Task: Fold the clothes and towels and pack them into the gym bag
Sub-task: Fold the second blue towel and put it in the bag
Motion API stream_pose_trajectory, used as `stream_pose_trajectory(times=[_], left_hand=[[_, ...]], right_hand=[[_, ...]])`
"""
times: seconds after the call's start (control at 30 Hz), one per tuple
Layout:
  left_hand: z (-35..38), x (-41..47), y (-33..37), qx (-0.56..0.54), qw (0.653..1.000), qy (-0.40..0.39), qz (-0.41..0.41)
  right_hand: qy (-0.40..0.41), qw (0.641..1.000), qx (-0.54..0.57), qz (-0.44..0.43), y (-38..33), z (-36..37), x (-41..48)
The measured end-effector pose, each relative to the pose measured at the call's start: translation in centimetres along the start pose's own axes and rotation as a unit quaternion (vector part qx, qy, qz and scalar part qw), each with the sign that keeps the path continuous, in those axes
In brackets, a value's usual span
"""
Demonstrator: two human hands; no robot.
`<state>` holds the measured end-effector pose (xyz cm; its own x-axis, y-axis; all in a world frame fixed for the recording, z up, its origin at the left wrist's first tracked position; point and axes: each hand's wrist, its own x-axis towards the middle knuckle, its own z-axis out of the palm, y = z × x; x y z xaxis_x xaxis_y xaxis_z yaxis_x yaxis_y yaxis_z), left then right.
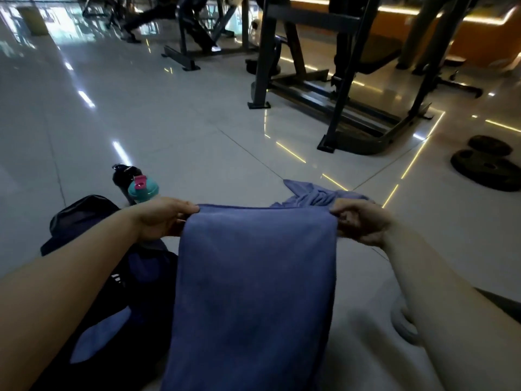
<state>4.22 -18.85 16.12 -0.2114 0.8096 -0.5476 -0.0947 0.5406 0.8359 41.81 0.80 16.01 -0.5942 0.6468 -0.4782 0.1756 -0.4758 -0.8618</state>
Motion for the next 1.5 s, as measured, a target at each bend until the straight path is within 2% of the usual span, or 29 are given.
stream_pose_trajectory(times=[0.07, 0.17, 0.27, 0.33, 0.5, 0.57, 0.67, 0.8, 0.9, 1.07, 1.23, 1.33, 1.5], left_hand=[[0.1, 4.0, -2.4, 0.052, 0.998, 0.04, -0.02], [0.5, 9.8, -6.7, 0.139, 0.984, 0.103, -0.046], [1.1, 13.7, -9.6, 0.206, 0.961, 0.181, -0.033], [1.4, 15.5, -10.2, 0.212, 0.952, 0.222, -0.01], [2.0, 19.3, -8.8, 0.044, 0.974, 0.223, 0.003], [2.0, 20.4, -8.1, -0.04, 0.972, 0.232, 0.003], [1.8, 21.2, -7.5, -0.093, 0.963, 0.251, 0.018], [2.5, 19.6, -7.9, -0.141, 0.96, 0.243, 0.006], [2.9, 17.7, -9.6, -0.121, 0.964, 0.238, -0.014], [3.3, 14.9, -11.9, -0.126, 0.969, 0.207, -0.041], [4.7, 13.1, -15.2, -0.126, 0.958, 0.185, -0.179], [6.6, 11.9, -17.2, -0.051, 0.955, 0.186, -0.225], [8.7, 11.0, -19.8, 0.146, 0.93, 0.247, -0.228]], right_hand=[[0.078, 0.992, -0.103, 0.005, 2.2, 0.3, 2.8], [0.186, 0.952, -0.242, -0.009, 6.0, 0.1, 7.1], [0.233, 0.941, -0.245, -0.006, 8.6, -0.1, 10.6], [0.245, 0.95, -0.195, -0.001, 9.2, -0.1, 12.4], [0.245, 0.967, -0.066, -0.003, 8.7, -0.2, 16.2], [0.251, 0.968, -0.026, -0.003, 8.3, -0.4, 17.5], [0.252, 0.968, 0.002, 0.011, 7.4, -0.3, 18.5], [0.294, 0.956, 0.006, 0.01, 7.4, -0.2, 18.0], [0.296, 0.954, 0.0, 0.035, 8.4, -0.6, 16.5], [0.252, 0.962, -0.01, 0.103, 11.6, -1.1, 13.4], [0.235, 0.951, -0.027, 0.2, 15.6, -1.9, 10.6], [0.217, 0.943, -0.057, 0.246, 18.0, -1.8, 9.8], [0.225, 0.926, -0.099, 0.286, 21.0, -0.6, 9.2]])
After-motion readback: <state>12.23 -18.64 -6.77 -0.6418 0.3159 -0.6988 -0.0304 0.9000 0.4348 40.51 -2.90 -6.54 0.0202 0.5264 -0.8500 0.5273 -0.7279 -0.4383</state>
